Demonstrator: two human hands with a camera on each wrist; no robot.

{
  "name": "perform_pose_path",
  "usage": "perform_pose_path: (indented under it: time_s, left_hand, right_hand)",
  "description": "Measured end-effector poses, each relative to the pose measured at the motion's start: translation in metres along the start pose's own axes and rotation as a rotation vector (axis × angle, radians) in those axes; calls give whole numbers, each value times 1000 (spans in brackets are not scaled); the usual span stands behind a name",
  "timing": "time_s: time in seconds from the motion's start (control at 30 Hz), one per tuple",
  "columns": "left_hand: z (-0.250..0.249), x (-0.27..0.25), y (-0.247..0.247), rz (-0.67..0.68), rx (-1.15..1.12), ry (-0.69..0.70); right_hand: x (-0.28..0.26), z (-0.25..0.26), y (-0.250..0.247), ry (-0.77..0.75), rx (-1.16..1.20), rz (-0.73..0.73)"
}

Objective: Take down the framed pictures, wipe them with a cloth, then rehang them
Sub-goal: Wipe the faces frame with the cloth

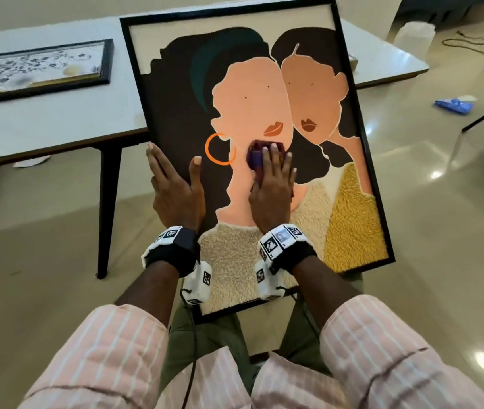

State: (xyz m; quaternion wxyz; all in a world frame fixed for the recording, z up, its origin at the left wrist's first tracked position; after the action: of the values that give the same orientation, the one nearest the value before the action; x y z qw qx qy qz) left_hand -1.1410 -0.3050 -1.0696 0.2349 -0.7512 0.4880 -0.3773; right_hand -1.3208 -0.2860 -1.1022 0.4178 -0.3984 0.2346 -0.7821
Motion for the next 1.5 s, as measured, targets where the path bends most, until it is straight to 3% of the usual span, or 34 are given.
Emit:
perform_pose_path:
  time_s: [0.03, 0.13, 0.17, 0.2, 0.3, 0.33, 0.47, 0.5, 0.63, 0.77, 0.83, 1.07, 1.17, 1.23, 1.27, 1.37, 1.5]
  left_hand:
    - [-1, 0, 1, 1, 14, 3]
    - [-1, 0, 2, 12, 45, -1]
    - [-1, -1, 3, 17, 49, 1]
    - [-1, -1, 2, 18, 47, 0]
    - [-1, -1, 2, 19, 34, -5]
    - [-1, -1, 1, 18, 34, -5]
    - [-2, -2, 1, 20, 28, -6]
    - [-2, -2, 1, 19, 22, -6]
    - [-1, -1, 4, 21, -1, -4]
    - [-1, 0, 4, 19, -6, -1]
    - [-1, 1, 4, 7, -7, 1]
    - [3, 1, 6, -8, -97, -5]
    - [6, 3, 3, -26, -154, 3]
    - [9, 5, 4, -7, -175, 23]
    - [10, 6, 5, 10, -192, 34]
    - [15, 7, 5, 32, -267, 40]
    - [18, -8, 0, 16, -336, 51]
  right_hand:
    - [-1, 3, 1, -29, -6, 33]
    - [-6, -7, -2, -474, -87, 222]
    - [-2, -19, -8, -539, -110, 234]
    - [6, -31, -12, -509, -109, 208]
    - [22, -50, -23, -56, -13, 20]
    - [23, -46, -23, -14, -27, 0]
    - [34, -67, -38, -321, -136, 161]
    - [43, -84, -48, -306, -155, 147]
    - [62, -130, -77, 68, -186, -13]
    - [49, -115, -68, 354, -191, -108]
    - [40, -100, -59, 419, -156, -93]
    - [-42, -11, 0, -163, -158, 102]
    - [-77, 36, 28, -575, -163, 343]
    - [-72, 48, 28, -775, -227, 432]
    - [-63, 52, 27, -778, -235, 450]
    - [-49, 65, 23, -541, -113, 444]
    - [-78, 74, 32, -706, -54, 489]
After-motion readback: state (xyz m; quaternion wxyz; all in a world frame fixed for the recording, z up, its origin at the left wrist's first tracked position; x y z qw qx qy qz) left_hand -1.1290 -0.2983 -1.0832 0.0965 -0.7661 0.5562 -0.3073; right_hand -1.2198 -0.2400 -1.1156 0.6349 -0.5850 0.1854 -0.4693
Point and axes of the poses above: each hand's wrist, its own x-axis towards the middle knuckle, its own y-axis out of the palm, z = x × y, the point moved 4 cm from there along x, towards the middle knuckle, and after that the axes turned 5 degrees about z, right-handed, at the moved point
